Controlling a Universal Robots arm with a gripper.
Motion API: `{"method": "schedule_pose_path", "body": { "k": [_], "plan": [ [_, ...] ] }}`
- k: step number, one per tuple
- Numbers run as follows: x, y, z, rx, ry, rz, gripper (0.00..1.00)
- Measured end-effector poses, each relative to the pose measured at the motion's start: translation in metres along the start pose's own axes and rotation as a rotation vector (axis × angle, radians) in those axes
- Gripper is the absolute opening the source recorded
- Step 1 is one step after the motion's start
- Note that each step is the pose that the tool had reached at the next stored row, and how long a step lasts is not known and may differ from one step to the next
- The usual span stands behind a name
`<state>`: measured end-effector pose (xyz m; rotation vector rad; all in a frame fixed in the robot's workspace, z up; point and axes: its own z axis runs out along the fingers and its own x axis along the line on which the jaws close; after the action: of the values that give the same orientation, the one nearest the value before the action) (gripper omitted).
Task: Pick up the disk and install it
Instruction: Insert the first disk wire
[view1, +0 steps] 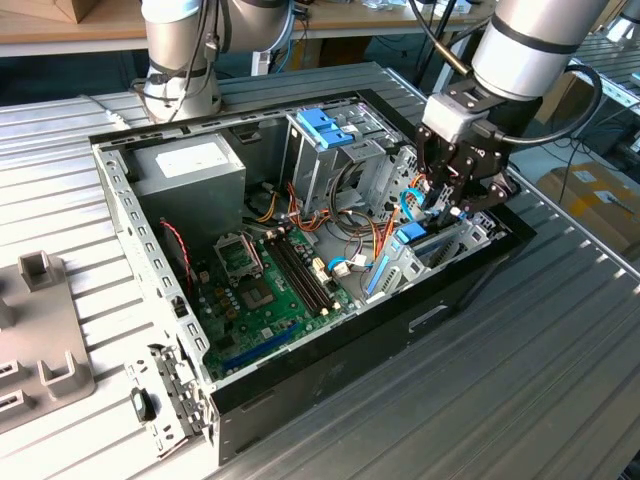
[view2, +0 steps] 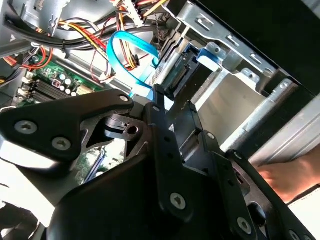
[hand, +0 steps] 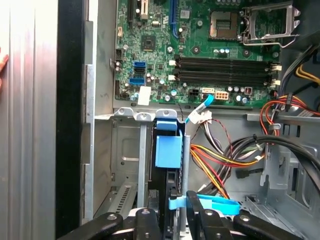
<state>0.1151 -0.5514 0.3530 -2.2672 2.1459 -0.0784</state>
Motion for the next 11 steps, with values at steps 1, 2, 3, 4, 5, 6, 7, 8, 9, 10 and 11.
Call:
{"method": "schedule_pose_path", "body": {
  "k": [1, 2, 3, 4, 5, 6, 7, 8, 9, 10, 11],
  "plan": [
    [0.0001, -0.0002, -0.005, 0.0, 0.0001, 0.0, 0.36],
    [0.0002, -0.0004, -0.0091, 0.0, 0.0, 0.0, 0.36],
    [0.0003, -0.0005, -0.0112, 0.0, -0.0001, 0.0, 0.36],
    [0.0004, -0.0006, -0.0137, 0.0, 0.0001, 0.0, 0.36],
    [0.0004, -0.0008, -0.0165, 0.0, 0.0001, 0.0, 0.36],
    [0.0005, -0.001, -0.0201, 0.0, 0.0, 0.0, 0.36],
    [0.0006, -0.0011, -0.0242, -0.0001, 0.0001, 0.0, 0.36],
    [0.0007, -0.0013, -0.0264, 0.0, 0.0001, 0.0, 0.36],
    [0.0007, -0.0013, -0.0277, 0.0, 0.0, 0.0, 0.36],
    [0.0007, -0.0013, -0.0282, 0.0, -0.0001, 0.0, 0.36],
    [0.0007, -0.0014, -0.0281, 0.0, -0.0002, 0.0, 0.36]
  ]
}}
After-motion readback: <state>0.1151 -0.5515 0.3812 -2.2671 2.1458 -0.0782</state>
